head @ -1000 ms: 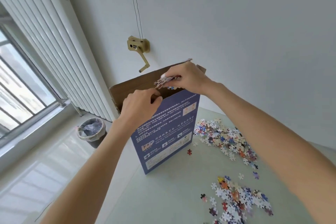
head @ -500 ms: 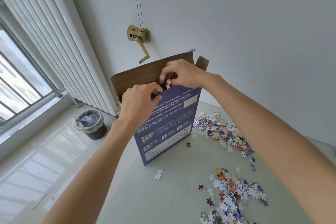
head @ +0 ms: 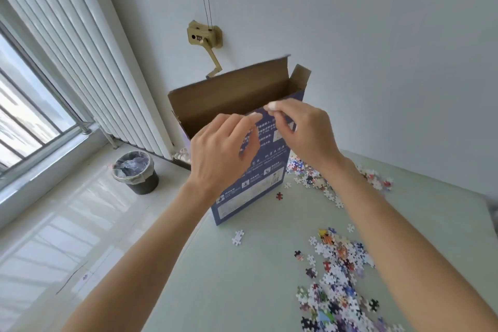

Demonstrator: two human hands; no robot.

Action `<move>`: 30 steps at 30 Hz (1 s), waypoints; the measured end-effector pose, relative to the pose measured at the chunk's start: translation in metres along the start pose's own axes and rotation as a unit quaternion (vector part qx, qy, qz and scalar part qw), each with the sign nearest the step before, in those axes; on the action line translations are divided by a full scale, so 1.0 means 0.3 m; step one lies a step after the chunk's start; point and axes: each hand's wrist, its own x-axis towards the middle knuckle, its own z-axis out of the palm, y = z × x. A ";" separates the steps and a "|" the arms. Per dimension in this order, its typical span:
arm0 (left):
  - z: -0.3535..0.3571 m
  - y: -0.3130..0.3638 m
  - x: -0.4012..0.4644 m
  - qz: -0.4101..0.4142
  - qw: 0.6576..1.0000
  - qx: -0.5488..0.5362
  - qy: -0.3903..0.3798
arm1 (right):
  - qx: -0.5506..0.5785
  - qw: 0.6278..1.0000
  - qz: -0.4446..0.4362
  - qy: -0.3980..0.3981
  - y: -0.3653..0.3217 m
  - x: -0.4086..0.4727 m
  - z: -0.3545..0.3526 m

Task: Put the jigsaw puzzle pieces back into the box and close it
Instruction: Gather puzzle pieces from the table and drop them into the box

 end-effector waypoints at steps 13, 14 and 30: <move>0.327 0.149 -0.859 -0.306 0.751 -0.048 -0.583 | -0.073 0.885 0.367 -0.277 0.096 -1.052 0.050; 0.339 0.164 -0.889 -0.312 0.742 -0.041 -0.592 | -0.092 0.868 0.388 -0.296 0.107 -1.102 0.054; 0.514 0.511 -0.846 -0.137 0.760 -0.292 -0.564 | -0.095 0.843 0.475 -0.234 0.312 -1.313 0.008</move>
